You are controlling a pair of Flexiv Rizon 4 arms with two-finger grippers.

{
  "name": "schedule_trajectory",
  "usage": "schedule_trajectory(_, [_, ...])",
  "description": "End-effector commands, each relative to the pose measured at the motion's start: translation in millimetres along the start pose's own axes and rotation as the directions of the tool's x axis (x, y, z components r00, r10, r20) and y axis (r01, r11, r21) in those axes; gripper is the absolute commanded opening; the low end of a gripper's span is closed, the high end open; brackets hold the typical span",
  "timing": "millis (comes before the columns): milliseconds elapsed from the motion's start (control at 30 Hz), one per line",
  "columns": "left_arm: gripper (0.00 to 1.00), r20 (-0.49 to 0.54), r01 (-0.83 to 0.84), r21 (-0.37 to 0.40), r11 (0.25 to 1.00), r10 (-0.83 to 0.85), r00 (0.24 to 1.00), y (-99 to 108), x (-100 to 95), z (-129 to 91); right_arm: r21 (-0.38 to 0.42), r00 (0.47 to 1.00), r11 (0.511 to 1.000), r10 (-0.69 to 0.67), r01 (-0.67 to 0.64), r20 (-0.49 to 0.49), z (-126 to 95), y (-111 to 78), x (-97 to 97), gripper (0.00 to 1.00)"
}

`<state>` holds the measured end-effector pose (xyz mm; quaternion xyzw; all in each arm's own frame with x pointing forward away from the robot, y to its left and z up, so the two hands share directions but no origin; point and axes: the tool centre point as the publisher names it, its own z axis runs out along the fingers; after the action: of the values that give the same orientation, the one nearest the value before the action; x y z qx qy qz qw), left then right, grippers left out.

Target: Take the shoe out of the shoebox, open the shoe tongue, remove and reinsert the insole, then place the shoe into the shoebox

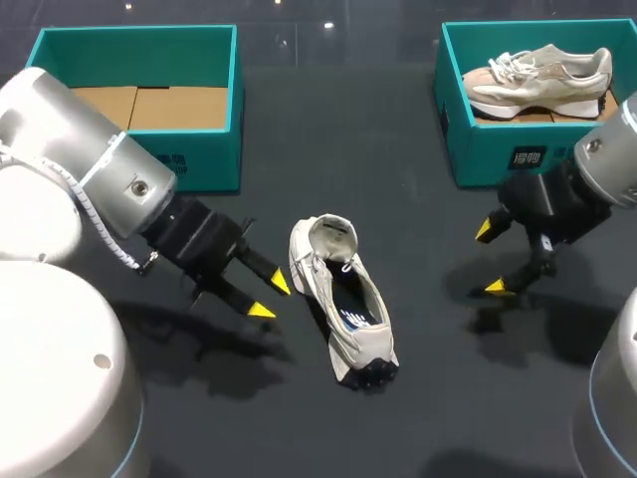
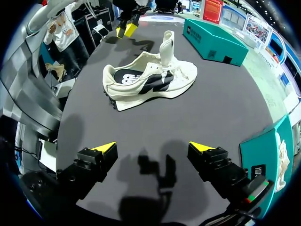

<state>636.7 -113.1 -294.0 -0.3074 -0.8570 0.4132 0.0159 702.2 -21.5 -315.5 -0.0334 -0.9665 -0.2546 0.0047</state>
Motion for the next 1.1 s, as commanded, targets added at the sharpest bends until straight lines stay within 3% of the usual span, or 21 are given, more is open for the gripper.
schedule_trajectory(33, [0.34,-0.071,-0.016,-0.004,1.0,0.015,0.997,0,1.3,-22,0.017,0.998,0.999,0.032,-0.033,0.05,-28,-15.5,22.5,1.0])
schedule_trajectory(200, [0.29,-0.124,-0.044,0.008,0.999,0.045,0.991,0,2.6,-30,-0.019,0.998,0.999,0.038,-0.037,0.045,-34,-22.7,30.9,1.0])
schedule_trajectory(267, [0.0,-0.146,-0.06,0.015,0.998,0.062,0.987,0,2.8,-34,-0.019,0.998,0.999,0.038,-0.037,0.045,-34,-22.7,30.9,1.0])
schedule_trajectory(500, [0.0,-0.263,-0.125,0.037,0.992,0.13,0.956,-7,0.8,-53,-0.019,0.998,0.999,0.038,-0.037,0.045,-34,-22.7,30.9,1.0])
schedule_trajectory(600, [0.0,-0.247,-0.169,0.042,0.985,0.174,0.953,-9,-8.2,-56,-0.019,0.998,0.999,0.038,-0.037,0.045,-34,-22.7,30.9,1.0])
schedule_trajectory(933, [0.0,-0.247,-0.169,0.042,0.985,0.174,0.953,-9,-8.2,-56,-0.019,0.998,0.999,0.038,-0.037,0.045,-34,-22.7,30.9,1.0])
schedule_trajectory(967, [0.0,-0.289,-0.185,0.07,0.98,0.198,0.937,-4,-11.2,-48,-0.019,0.998,0.999,0.038,-0.037,0.045,-34,-22.7,30.9,1.0])
schedule_trajectory(1033, [0.0,-0.333,-0.232,0.022,0.973,0.226,0.916,-3,-16.0,-40,-0.019,0.998,0.999,0.038,-0.037,0.045,-34,-22.7,30.9,1.0])
schedule_trajectory(1100, [0.0,-0.363,-0.288,0.034,0.957,0.28,0.889,-8,-20.1,-39,-0.019,0.998,0.999,0.038,-0.037,0.045,-34,-22.7,30.9,1.0])
